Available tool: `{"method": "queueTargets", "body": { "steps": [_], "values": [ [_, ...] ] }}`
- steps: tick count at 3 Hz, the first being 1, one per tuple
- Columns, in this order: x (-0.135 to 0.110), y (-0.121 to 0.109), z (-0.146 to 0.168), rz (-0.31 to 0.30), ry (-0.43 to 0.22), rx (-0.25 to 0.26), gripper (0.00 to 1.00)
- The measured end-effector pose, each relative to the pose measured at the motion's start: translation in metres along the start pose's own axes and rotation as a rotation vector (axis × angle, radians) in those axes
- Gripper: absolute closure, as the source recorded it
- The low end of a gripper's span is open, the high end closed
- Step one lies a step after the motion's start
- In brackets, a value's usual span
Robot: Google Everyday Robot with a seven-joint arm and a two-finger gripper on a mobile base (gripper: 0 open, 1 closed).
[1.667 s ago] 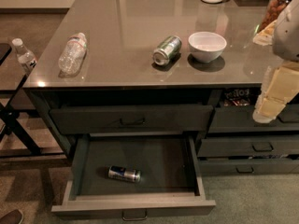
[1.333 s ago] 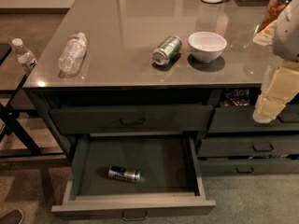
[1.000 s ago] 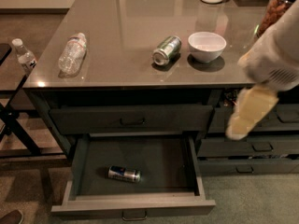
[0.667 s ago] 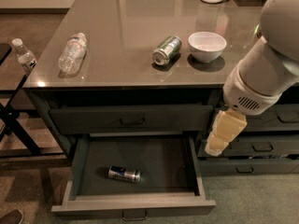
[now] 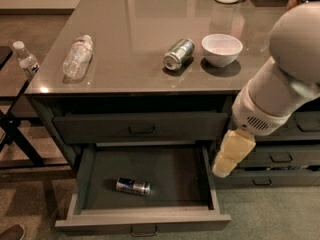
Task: Pick redbull can from middle drawer and place on counter
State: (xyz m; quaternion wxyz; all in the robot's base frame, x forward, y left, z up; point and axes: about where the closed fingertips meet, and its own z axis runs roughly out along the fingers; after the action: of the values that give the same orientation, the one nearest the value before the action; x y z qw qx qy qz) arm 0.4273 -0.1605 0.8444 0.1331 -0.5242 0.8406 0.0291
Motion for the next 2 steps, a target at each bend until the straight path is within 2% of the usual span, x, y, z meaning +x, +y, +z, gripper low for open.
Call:
{"method": "queueTargets", "body": {
  "steps": [1, 2],
  "values": [
    [-0.0136, 0.0247, 0.047, -0.003, -0.04, -0.071, 0.0],
    [-0.0135, 0.0256, 0.0479, -0.006, -0.04, -0.073, 0.0]
  ]
}}
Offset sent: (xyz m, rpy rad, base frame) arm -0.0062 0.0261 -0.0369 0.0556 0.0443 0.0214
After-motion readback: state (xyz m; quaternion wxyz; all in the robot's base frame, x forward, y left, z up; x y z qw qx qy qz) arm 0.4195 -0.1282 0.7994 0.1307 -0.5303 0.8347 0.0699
